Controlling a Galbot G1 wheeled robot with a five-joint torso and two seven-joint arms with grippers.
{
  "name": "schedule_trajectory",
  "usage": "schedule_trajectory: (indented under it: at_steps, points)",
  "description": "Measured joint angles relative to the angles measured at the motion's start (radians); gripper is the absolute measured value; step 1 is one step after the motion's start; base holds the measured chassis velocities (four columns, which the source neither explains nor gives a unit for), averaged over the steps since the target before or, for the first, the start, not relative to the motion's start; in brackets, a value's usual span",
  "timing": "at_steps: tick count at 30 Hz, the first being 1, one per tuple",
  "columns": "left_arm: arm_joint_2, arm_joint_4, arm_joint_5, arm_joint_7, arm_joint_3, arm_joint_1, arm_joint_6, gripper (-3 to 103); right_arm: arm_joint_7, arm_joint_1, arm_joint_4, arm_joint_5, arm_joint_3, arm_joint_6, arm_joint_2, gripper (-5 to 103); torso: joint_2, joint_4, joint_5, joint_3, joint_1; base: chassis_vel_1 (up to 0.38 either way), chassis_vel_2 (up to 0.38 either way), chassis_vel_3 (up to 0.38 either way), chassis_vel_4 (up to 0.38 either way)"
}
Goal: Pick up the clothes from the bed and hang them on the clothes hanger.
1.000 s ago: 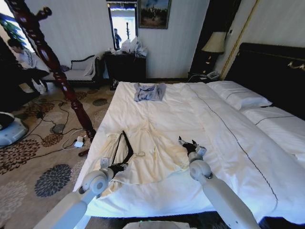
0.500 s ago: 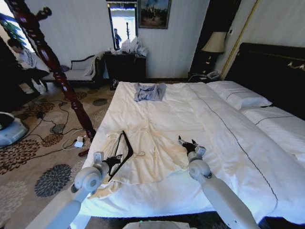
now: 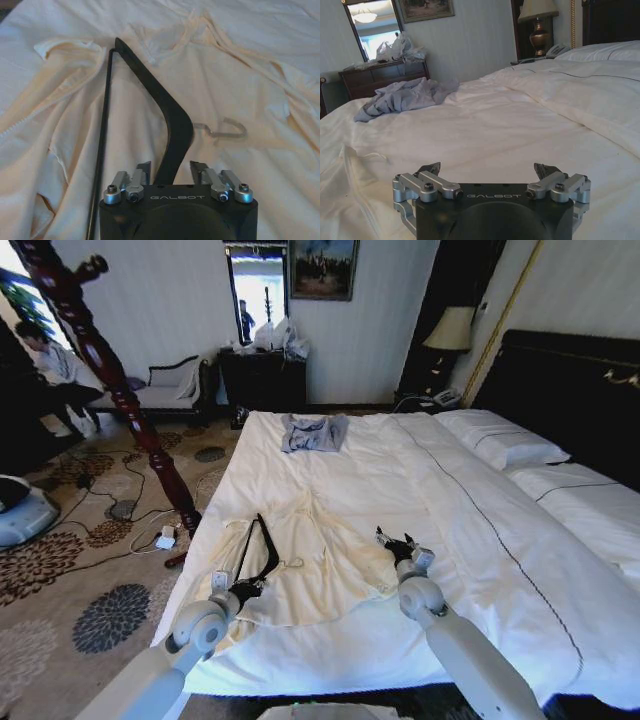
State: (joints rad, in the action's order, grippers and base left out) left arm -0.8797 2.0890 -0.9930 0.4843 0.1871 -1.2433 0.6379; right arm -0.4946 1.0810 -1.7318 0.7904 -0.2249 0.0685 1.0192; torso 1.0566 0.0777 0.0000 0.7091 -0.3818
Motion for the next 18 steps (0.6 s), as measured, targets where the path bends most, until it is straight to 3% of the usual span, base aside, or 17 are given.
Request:
schedule_trajectory:
  at_steps: [1, 5, 8, 10, 12, 14, 18]
  points:
    - [0.000, 0.005, -0.003, 0.000, 0.006, -0.002, 0.000, 55, 0.000, 0.000, 0.000, 0.000, 0.000, 0.000, 0.001, 100, 0.000, 0.0000, -0.0001, 0.000, 0.000, 0.000, 0.000, 0.000, 0.000]
    - [0.012, 0.024, -0.016, 0.000, 0.033, -0.021, 0.001, 60, -0.001, 0.000, 0.000, -0.001, 0.001, 0.000, 0.003, 100, 0.000, 0.0001, 0.0000, 0.000, 0.000, 0.000, 0.000, 0.000, 0.000]
    - [0.022, 0.035, -0.019, -0.002, 0.051, -0.041, 0.006, 56, -0.002, 0.000, 0.000, -0.001, 0.001, 0.000, 0.003, 100, 0.000, 0.0000, -0.0001, 0.000, 0.000, 0.000, 0.000, 0.000, 0.000]
    - [0.040, 0.055, -0.021, -0.002, 0.090, -0.083, 0.013, 40, -0.003, 0.001, -0.002, -0.001, 0.001, 0.000, 0.002, 100, 0.000, -0.0001, 0.0000, 0.000, 0.000, 0.000, 0.000, 0.000, 0.000]
    - [0.042, 0.059, -0.020, -0.002, 0.096, -0.093, 0.014, 40, -0.003, 0.002, -0.002, -0.002, 0.001, 0.000, 0.002, 100, 0.000, -0.0001, 0.0000, 0.000, 0.000, 0.000, 0.000, 0.000, 0.000]
    - [0.050, 0.069, -0.004, -0.002, 0.111, -0.126, 0.015, 29, -0.004, 0.003, -0.004, -0.004, 0.001, 0.000, 0.002, 100, 0.000, 0.0000, 0.0000, 0.000, 0.000, 0.000, 0.000, 0.000, 0.000]
    - [0.050, 0.073, 0.032, -0.007, 0.105, -0.157, 0.014, 44, -0.004, 0.005, -0.008, -0.007, 0.000, 0.000, 0.007, 100, 0.000, -0.0002, 0.0000, 0.000, 0.000, 0.000, 0.000, 0.000, 0.000]
